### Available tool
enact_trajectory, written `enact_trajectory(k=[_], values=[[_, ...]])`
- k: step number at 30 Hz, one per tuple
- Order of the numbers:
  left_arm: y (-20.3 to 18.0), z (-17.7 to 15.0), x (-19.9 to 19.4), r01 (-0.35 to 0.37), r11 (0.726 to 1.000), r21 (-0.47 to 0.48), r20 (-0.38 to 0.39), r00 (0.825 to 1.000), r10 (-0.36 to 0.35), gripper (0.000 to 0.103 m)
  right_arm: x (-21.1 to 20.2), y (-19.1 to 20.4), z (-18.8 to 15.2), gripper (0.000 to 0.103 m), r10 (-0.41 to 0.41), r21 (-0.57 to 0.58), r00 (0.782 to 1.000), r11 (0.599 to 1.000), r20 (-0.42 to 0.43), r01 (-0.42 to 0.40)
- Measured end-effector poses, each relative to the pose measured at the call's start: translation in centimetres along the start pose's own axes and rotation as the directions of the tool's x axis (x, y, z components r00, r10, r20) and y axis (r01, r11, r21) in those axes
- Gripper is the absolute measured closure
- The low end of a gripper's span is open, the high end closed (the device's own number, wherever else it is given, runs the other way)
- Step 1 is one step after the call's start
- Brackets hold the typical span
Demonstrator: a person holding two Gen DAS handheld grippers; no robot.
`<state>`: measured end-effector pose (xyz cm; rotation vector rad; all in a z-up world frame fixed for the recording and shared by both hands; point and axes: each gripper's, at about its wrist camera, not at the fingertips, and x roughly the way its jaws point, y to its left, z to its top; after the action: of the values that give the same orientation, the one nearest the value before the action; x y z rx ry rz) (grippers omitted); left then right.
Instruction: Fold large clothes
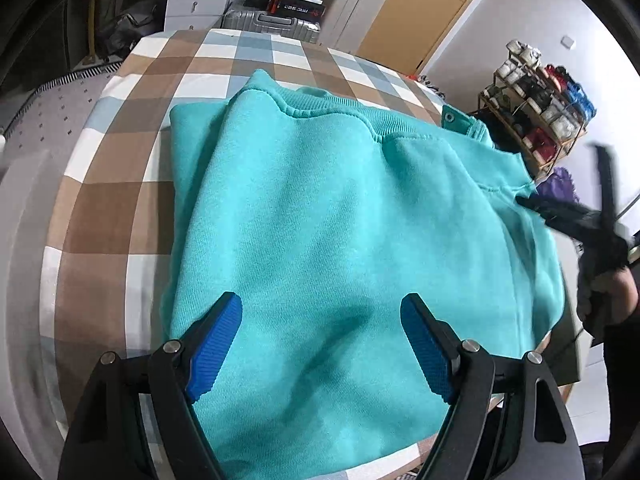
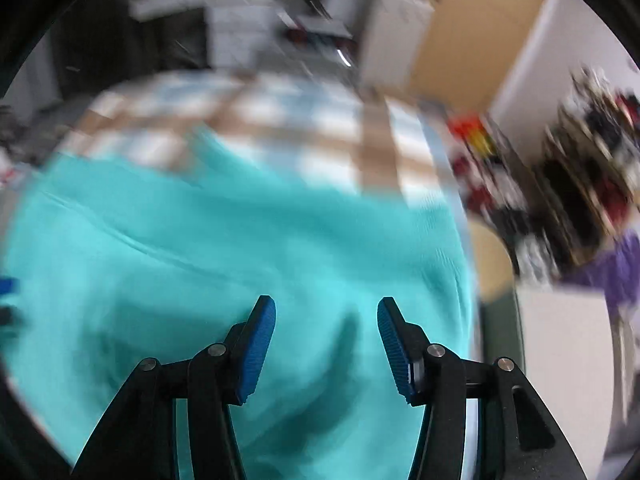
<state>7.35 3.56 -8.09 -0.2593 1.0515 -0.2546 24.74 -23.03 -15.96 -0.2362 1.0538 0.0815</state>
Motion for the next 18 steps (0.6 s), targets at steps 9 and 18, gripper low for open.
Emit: enact_trajectory(k=[9, 18], values=[[-1.5, -0.4, 0.9, -0.115, 0.989, 0.089, 0.012, 0.993, 0.115, 0.025, 0.0, -0.6, 0.7, 0.049, 0.051, -0.006, 0.998, 0.999, -0.033, -0.051], [-1.7, -0.2, 1.3, -0.165, 0.978, 0.129, 0.012, 0.986, 0.165, 0.024, -3.1, 1.9, -7.8, 0.036, 0.134, -0.016, 0.991, 0.991, -0.027, -0.134]])
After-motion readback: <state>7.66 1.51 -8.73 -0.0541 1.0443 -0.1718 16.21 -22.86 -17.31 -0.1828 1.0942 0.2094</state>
